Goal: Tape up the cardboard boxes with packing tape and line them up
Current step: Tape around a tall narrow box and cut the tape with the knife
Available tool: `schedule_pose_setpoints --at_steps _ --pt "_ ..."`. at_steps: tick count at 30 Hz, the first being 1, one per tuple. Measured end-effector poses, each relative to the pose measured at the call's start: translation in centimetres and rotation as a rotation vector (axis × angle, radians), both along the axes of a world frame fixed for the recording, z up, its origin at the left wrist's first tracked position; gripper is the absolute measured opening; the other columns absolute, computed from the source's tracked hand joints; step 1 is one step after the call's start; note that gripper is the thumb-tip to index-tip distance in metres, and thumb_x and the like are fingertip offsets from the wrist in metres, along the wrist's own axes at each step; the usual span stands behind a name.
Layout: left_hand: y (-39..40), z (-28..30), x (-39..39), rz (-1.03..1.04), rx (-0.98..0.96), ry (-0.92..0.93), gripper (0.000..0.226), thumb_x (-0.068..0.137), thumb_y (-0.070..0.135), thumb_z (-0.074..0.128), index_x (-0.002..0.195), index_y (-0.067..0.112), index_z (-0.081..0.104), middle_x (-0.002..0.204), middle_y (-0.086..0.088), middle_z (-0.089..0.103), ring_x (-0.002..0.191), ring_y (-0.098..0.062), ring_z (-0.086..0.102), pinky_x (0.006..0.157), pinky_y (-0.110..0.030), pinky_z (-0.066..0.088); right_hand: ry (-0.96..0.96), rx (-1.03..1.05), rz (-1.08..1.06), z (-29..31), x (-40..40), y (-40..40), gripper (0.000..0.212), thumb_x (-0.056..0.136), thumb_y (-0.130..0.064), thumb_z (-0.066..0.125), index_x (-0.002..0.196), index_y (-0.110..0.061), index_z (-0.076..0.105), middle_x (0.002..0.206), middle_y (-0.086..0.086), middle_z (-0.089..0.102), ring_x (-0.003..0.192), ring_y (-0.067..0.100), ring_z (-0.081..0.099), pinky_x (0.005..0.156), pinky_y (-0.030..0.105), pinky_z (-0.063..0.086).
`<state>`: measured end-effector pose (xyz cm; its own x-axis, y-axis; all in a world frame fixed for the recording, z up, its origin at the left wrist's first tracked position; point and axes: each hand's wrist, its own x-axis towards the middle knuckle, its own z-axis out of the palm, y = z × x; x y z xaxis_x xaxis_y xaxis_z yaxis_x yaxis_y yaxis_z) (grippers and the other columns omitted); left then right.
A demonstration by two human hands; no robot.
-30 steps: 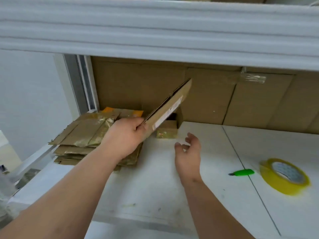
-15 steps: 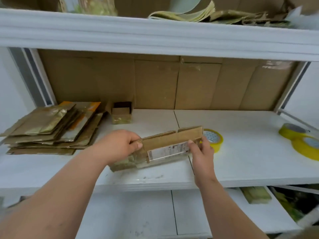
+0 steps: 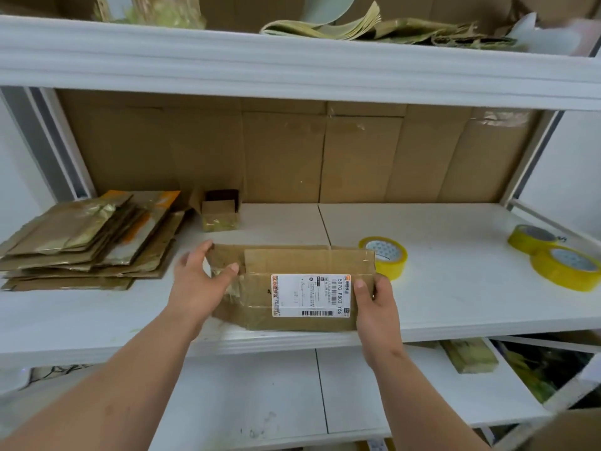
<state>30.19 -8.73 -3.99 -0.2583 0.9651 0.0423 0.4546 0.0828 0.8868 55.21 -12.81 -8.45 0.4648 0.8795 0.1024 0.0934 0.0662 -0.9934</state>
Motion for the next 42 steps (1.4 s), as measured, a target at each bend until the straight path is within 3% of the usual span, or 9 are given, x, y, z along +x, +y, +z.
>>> schedule_pose_setpoints --at_steps 4,8,16,22,28,31,34,36,42 --pt "0.3 0.3 0.4 -0.075 0.090 -0.207 0.071 0.092 0.026 0.068 0.150 0.032 0.029 0.132 0.011 0.049 0.116 -0.017 0.052 0.103 -0.041 0.041 -0.006 0.073 0.007 0.1 -1.1 0.5 0.045 0.104 -0.018 0.045 0.137 -0.047 0.037 0.111 -0.021 0.063 0.096 -0.007 0.063 0.083 0.019 0.048" --pt "1.0 1.2 0.7 -0.123 0.126 -0.276 0.066 0.096 0.029 0.062 0.152 0.029 0.025 0.131 0.015 0.045 0.119 -0.009 0.046 0.097 -0.030 0.037 -0.031 0.101 0.027 0.2 -1.1 1.9 0.061 0.102 -0.022 0.050 0.147 -0.054 0.024 0.144 -0.012 0.050 0.128 0.009 0.052 0.109 0.038 0.043" --pt "1.9 2.0 1.9 -0.278 0.118 -0.198 0.027 0.095 0.056 0.044 0.113 0.036 0.048 0.100 0.007 0.066 0.092 -0.009 0.062 0.070 -0.025 0.043 -0.080 0.083 0.028 -0.3 -1.6 2.8 0.037 0.095 -0.029 0.062 0.130 -0.034 0.053 0.125 -0.002 0.048 0.111 0.010 0.055 0.080 0.015 0.046" --pt "2.3 0.1 1.4 -0.313 0.046 -0.108 0.050 0.080 0.070 0.042 0.113 0.041 0.065 0.148 0.018 0.038 0.130 -0.006 0.039 0.109 -0.033 0.033 -0.089 0.064 0.028 -0.4 -0.7 3.1 0.012 0.093 -0.032 0.065 0.099 -0.023 0.063 0.115 0.000 0.049 0.109 0.013 0.053 0.083 0.016 0.042" --pt "1.4 -0.6 1.0 -0.357 -0.105 -0.251 0.082 0.074 0.056 0.065 0.148 0.037 0.035 0.133 0.008 0.057 0.118 -0.013 0.053 0.103 -0.032 0.036 -0.045 0.065 0.108 0.0 0.3 3.6 0.034 0.072 -0.056 0.065 0.086 -0.024 0.067 0.114 -0.005 0.051 0.107 0.008 0.055 0.083 0.018 0.047" --pt "1.6 -0.6 0.7 -0.327 -0.139 -0.393 0.054 0.087 0.031 0.068 0.135 0.039 0.047 0.120 0.009 0.067 0.111 -0.012 0.060 0.103 -0.033 0.042 -0.042 0.076 0.129 0.0 1.1 4.1 0.024 0.082 -0.042 0.071 0.085 -0.019 0.065 0.112 -0.003 0.054 0.103 0.011 0.057 0.074 0.013 0.046" --pt "1.3 -0.5 1.2 -0.275 -0.111 -0.405 0.031 0.095 0.011 0.060 0.114 0.036 0.058 0.113 0.012 0.067 0.102 -0.008 0.062 0.086 -0.025 0.048 0.004 0.080 0.135 0.2 1.7 4.8 0.011 0.089 -0.019 0.071 0.096 -0.018 0.062 0.102 -0.002 0.059 0.092 0.010 0.059 0.072 0.016 0.046" --pt "1.1 -0.5 1.4 -0.245 -0.080 -0.354 0.037 0.093 0.009 0.063 0.120 0.032 0.052 0.123 0.008 0.061 0.108 -0.011 0.059 0.078 -0.022 0.049 0.064 0.089 0.169 0.3 2.1 5.2 0.028 0.089 -0.011 0.070 0.111 -0.021 0.057 0.098 -0.002 0.056 0.085 0.003 0.055 0.071 0.016 0.047" --pt "1.1 0.4 2.5 -0.296 -0.064 -0.187 0.095 0.090 0.011 0.069 0.151 0.054 0.010 0.137 0.013 0.036 0.124 -0.012 0.037 0.103 -0.038 0.042 0.075 0.028 0.260 0.7 3.5 6.7 0.065 0.092 -0.006 0.063 0.140 -0.044 0.041 0.112 -0.001 0.046 0.094 0.013 0.050 0.079 0.023 0.047"
